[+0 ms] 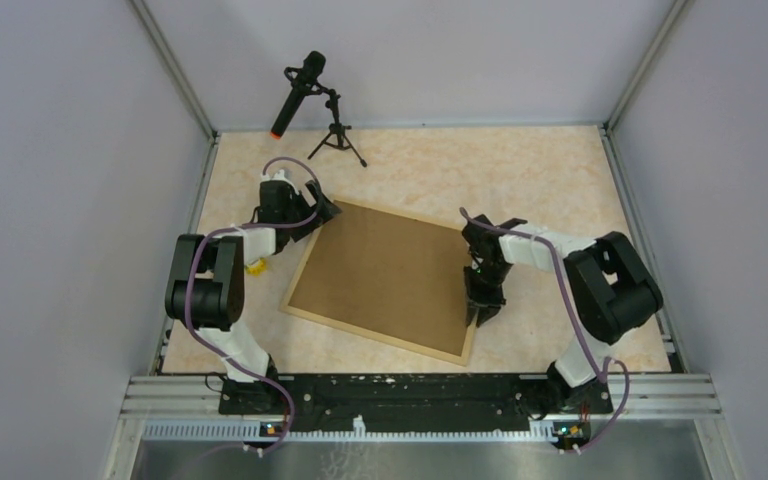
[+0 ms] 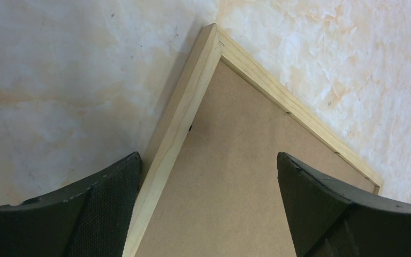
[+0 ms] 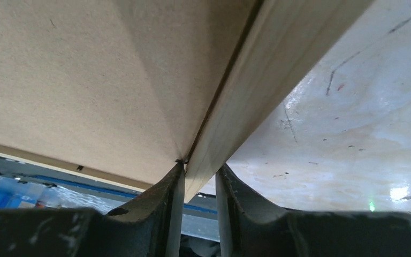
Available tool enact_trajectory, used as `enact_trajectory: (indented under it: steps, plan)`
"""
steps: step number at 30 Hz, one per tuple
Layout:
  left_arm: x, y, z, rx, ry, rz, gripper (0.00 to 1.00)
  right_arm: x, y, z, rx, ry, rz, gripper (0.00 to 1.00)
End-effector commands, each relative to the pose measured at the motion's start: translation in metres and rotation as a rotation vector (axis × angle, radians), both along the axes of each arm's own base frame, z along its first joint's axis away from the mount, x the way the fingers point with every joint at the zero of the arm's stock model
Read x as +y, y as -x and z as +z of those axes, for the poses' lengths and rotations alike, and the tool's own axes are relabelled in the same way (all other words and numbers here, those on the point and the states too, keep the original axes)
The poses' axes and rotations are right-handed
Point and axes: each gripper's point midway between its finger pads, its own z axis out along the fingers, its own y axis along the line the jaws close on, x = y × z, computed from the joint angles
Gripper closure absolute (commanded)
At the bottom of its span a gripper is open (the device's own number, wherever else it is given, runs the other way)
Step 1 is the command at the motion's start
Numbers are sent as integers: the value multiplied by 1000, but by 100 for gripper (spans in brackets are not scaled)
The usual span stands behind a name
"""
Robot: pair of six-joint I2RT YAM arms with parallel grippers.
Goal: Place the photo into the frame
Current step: Install the photo frame at the center of the board, then adjust the photo frame at the center of the board.
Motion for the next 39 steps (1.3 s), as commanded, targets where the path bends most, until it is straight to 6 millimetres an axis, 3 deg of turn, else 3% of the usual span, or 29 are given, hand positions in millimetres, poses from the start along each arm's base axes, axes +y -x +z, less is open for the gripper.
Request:
enact_trajectory:
  steps: [1,6,13,19,22,27,32,35,39]
  plan:
    - [-3,2,-2,0,19,-18,2,-11,-43,-42,-201,180,40,71]
    - [-5,2,-2,-2,26,-27,1,5,-53,-46,-200,168,75,68]
    - [1,3,-1,3,-3,-9,2,26,-80,-4,-363,-17,51,50]
    - [3,11,-8,66,-1,13,2,40,-109,8,-476,-273,-71,41]
    - [3,23,-13,110,3,11,2,42,-128,15,-531,-270,-90,40]
    - [-14,61,-19,182,77,-56,2,25,-169,14,-602,-131,-72,36]
    - [-41,124,-29,296,146,-93,2,12,-220,4,-624,-54,-30,33]
    - [-81,171,-21,299,149,-212,2,22,-250,1,-619,-106,10,30]
    - [-128,222,8,229,117,-351,2,34,-265,-2,-584,-138,68,29]
